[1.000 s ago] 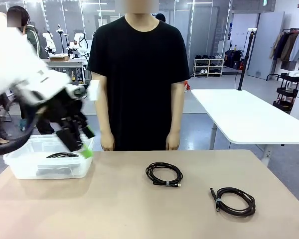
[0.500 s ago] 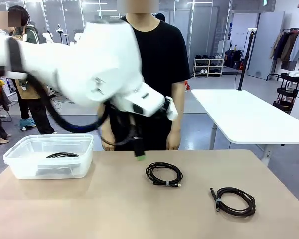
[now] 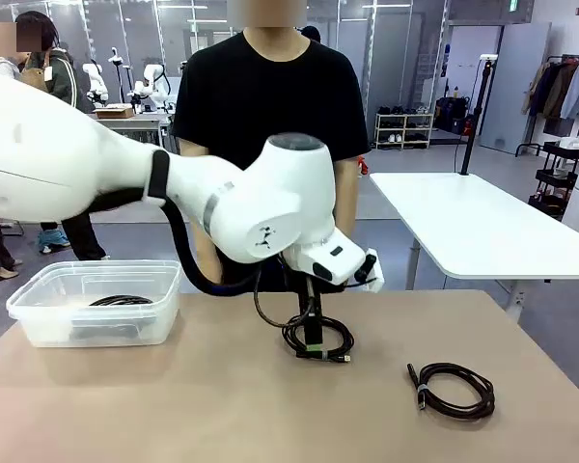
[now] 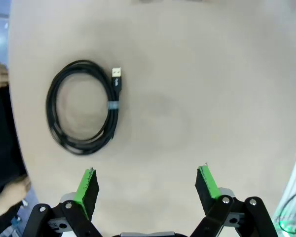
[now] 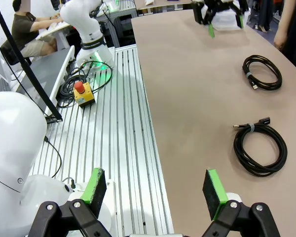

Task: Organize and store the cables.
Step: Place the USB Extension Cable into the Organizing box.

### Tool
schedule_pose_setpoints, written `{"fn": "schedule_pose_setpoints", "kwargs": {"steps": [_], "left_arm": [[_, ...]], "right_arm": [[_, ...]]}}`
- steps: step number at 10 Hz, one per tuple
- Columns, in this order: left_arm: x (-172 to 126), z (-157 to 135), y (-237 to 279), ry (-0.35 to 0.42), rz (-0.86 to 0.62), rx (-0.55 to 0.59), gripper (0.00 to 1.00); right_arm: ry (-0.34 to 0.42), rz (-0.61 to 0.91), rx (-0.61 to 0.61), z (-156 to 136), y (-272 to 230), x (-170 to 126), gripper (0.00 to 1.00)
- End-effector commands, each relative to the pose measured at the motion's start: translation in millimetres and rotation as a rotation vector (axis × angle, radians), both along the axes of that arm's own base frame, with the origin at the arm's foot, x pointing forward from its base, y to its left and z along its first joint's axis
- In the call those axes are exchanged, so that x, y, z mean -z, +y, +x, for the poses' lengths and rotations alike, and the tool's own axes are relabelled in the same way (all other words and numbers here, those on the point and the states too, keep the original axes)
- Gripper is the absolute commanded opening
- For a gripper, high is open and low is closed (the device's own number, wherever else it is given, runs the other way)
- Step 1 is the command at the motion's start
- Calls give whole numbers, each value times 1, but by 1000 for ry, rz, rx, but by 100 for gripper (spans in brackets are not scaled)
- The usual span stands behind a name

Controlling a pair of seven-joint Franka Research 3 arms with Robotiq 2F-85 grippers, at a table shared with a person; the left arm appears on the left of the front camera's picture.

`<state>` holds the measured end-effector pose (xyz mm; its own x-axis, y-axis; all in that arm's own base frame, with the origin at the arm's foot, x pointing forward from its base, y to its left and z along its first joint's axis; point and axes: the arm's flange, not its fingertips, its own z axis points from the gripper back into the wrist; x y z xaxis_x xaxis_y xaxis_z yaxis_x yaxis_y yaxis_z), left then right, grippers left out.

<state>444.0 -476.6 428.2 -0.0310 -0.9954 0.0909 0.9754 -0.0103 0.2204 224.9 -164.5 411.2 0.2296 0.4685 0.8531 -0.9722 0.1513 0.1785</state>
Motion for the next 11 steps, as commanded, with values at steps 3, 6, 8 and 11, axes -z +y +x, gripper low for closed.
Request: {"fn": "schedule_pose_setpoints", "kwargs": {"steps": [3, 6, 8, 11], "left_arm": [[33, 32, -22, 26, 22, 96, 100], [61, 42, -27, 121, 6, 53, 100], [59, 38, -22, 74, 14, 73, 100], [59, 38, -22, 74, 14, 73, 100]], "right_arm": [[-8, 3, 2, -1, -2, 0, 100], [-8, 3, 2, -1, -2, 0, 100], [-8, 3, 2, -1, -2, 0, 100], [-8, 3, 2, -1, -2, 0, 100]]}}
